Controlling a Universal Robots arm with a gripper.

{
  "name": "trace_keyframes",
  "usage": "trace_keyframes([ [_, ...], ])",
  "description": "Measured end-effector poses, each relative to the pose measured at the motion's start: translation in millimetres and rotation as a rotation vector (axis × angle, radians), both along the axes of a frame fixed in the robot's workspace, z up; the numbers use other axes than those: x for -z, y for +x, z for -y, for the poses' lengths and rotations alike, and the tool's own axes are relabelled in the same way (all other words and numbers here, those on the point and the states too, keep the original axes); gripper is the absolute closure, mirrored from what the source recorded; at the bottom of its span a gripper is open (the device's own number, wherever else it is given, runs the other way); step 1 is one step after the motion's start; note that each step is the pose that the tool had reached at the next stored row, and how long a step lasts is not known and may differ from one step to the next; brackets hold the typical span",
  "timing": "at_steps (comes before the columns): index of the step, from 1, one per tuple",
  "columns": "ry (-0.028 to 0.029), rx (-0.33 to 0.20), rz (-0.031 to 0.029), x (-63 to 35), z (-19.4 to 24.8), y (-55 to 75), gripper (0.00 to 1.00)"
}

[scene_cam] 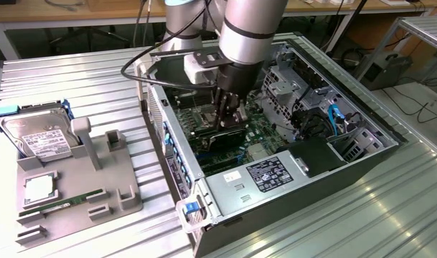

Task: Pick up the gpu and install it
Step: 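Insert the gpu into the slot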

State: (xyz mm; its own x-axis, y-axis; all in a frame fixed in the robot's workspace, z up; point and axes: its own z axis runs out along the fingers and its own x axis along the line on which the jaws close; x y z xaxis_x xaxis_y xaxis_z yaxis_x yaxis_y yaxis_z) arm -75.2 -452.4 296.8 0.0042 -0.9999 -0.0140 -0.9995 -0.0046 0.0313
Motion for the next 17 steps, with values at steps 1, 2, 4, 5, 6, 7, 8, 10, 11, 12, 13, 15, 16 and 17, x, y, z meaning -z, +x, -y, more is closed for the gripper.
trace_keyframes([
  [1, 0.0, 0.0, 0.0044, 9.7, -4.5, -9.4, 0.89],
  [2, -0.0002, 0.0, 0.0045, 17.1, -6.5, -9.3, 0.89],
  [4, -0.0015, 0.0, 0.0044, 21.5, -6.6, -9.4, 0.89],
  [5, -0.0027, 0.0, 0.0041, 22.6, -6.5, -9.4, 0.89],
  [6, -0.0038, 0.0, 0.0042, 24.7, -6.5, -9.4, 0.89],
  [7, -0.004, 0.0, 0.0043, 25.4, -6.6, -9.4, 0.89],
  [8, -0.0046, 0.0, 0.0041, 25.5, -6.5, -9.4, 0.89],
  [10, -0.0042, 0.0, 0.0038, 25.9, -6.4, -9.5, 0.89],
  [11, -0.004, 0.0, 0.0031, 26.0, -5.9, -9.4, 0.89],
  [12, -0.004, 0.0, 0.0019, 26.0, -5.1, -9.4, 0.89],
  [13, -0.004, 0.0, 0.0004, 26.0, -4.2, -9.4, 0.89],
  [15, -0.004, 0.0, -0.0015, 26.0, -3.0, -9.3, 0.89],
  [16, -0.0042, 0.0, -0.0017, 26.0, -3.0, -9.3, 0.89],
  [17, -0.0043, 0.0, -0.0018, 26.1, -3.0, -9.3, 0.89],
])
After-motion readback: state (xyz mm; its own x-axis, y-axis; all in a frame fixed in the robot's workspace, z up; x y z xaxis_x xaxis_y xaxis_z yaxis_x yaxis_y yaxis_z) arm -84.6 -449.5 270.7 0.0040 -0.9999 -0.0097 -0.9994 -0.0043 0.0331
